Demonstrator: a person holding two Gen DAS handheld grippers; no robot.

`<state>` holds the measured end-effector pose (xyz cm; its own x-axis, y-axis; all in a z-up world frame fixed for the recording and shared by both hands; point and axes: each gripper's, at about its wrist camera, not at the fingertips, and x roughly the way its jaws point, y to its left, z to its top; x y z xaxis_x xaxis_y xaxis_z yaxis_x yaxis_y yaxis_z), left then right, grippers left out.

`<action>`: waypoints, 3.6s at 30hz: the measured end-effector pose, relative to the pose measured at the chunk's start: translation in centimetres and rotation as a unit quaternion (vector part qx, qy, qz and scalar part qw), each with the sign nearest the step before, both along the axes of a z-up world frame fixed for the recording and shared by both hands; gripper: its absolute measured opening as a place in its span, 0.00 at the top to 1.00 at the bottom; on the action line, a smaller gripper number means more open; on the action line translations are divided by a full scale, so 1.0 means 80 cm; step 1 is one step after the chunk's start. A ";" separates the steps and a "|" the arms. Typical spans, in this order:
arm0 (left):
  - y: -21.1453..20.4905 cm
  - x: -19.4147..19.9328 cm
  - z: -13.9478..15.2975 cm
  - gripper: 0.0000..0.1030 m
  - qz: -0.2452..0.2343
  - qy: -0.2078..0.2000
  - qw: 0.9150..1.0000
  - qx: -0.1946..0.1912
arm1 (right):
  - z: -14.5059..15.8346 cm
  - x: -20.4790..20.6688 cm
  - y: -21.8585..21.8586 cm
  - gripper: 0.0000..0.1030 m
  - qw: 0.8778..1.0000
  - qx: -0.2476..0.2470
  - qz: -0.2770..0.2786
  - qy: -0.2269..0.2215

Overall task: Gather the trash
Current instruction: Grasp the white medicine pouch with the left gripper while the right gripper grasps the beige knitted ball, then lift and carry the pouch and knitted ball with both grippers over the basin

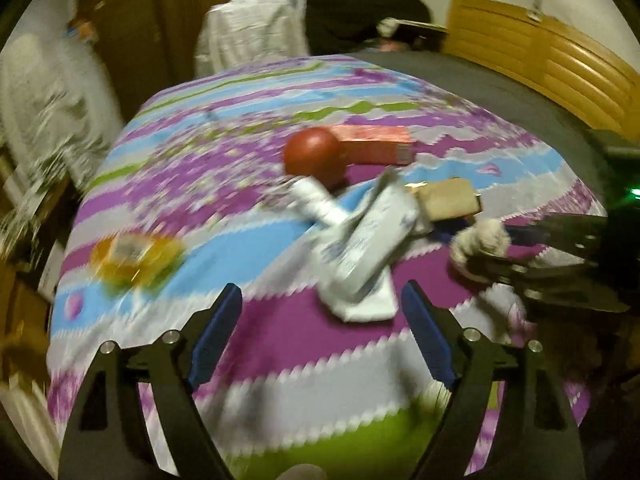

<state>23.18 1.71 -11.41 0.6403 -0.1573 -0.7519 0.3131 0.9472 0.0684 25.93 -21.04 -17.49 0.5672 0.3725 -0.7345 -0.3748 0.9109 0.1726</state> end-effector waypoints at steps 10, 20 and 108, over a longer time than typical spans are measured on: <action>-0.065 0.063 -0.036 0.31 -0.061 0.039 0.996 0.048 | -0.016 -0.036 -0.080 0.53 0.997 0.057 -0.046 0.015; -0.035 0.004 -0.032 0.66 -0.060 0.084 0.995 0.011 | -0.023 -0.044 -0.089 0.53 0.996 0.078 -0.050 0.008; 0.024 -0.230 0.129 0.61 0.197 -0.235 0.949 -0.068 | 0.182 -0.242 0.021 0.55 0.960 0.035 -0.043 -0.273</action>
<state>4.74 3.60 -1.05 0.9296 0.0882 -0.3579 -0.1017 0.9946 -0.0189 6.60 -19.32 -2.94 0.8916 0.3443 -0.2943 -0.3502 0.9360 0.0340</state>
